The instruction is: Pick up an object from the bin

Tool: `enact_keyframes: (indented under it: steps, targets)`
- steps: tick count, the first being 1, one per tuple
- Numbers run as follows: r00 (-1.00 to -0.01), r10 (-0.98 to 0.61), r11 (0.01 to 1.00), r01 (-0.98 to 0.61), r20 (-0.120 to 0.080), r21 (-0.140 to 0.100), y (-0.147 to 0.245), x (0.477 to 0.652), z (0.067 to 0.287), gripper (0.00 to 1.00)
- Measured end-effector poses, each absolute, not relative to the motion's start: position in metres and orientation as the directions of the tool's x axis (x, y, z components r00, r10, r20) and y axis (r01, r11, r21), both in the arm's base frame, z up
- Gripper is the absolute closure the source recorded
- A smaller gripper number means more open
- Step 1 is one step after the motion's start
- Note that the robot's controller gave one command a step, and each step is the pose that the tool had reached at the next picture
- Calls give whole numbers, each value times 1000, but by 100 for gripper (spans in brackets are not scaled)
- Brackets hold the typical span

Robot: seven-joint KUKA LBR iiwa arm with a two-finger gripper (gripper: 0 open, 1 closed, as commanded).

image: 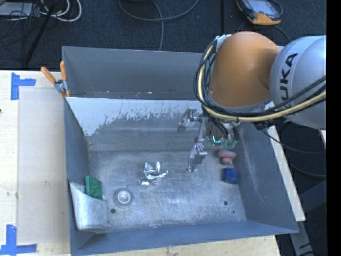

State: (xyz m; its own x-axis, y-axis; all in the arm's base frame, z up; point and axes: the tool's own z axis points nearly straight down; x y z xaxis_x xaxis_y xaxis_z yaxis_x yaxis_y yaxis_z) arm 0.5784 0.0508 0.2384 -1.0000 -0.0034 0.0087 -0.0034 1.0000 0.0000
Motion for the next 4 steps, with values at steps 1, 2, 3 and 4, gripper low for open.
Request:
enact_keyframes:
  steps: [1,2,3,4]
  targets:
    - [-959,-282,959,-282,7,2,67,592,97,0]
    - [-955,-297,955,-297,-6,-2,87,574,73,0]
    - [-956,-294,956,-294,-6,0,87,574,75,100]
    - [-932,-363,932,-363,-9,-1,94,574,208,100]
